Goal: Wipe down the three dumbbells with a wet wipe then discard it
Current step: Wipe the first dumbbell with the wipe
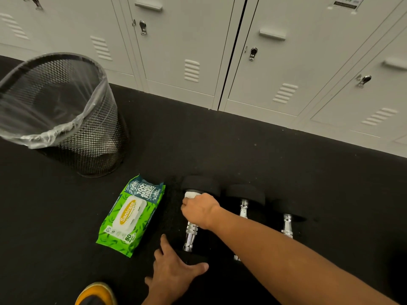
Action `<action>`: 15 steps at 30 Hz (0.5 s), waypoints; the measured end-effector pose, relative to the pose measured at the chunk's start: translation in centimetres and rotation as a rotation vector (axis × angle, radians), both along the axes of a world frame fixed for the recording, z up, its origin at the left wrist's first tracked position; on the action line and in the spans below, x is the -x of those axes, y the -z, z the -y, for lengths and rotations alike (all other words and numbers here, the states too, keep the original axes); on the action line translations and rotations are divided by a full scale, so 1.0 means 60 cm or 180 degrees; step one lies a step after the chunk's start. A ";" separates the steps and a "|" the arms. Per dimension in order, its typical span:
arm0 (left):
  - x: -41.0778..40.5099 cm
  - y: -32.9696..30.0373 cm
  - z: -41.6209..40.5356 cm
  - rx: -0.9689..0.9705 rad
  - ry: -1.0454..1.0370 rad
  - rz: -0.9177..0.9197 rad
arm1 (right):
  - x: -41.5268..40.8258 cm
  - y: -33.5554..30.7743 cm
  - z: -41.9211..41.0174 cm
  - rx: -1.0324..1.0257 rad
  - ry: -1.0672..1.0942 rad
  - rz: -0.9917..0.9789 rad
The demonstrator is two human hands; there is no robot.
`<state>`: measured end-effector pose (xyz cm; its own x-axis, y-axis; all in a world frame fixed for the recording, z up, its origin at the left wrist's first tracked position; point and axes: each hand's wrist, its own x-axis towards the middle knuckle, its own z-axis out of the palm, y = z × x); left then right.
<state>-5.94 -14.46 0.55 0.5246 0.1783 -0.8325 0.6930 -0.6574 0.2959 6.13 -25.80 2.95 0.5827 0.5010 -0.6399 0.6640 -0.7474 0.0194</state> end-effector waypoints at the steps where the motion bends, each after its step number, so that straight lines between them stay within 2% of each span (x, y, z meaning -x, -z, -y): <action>1: 0.000 -0.001 0.001 -0.0011 0.0005 -0.0008 | -0.003 0.002 -0.001 0.0041 0.0007 -0.0025; 7: -0.001 0.002 0.003 -0.0036 0.0012 -0.0050 | -0.011 0.021 0.000 0.0121 0.0249 -0.0378; 15: 0.002 -0.002 0.001 -0.0064 0.0057 0.0013 | 0.000 0.041 0.002 0.0101 0.0378 -0.0360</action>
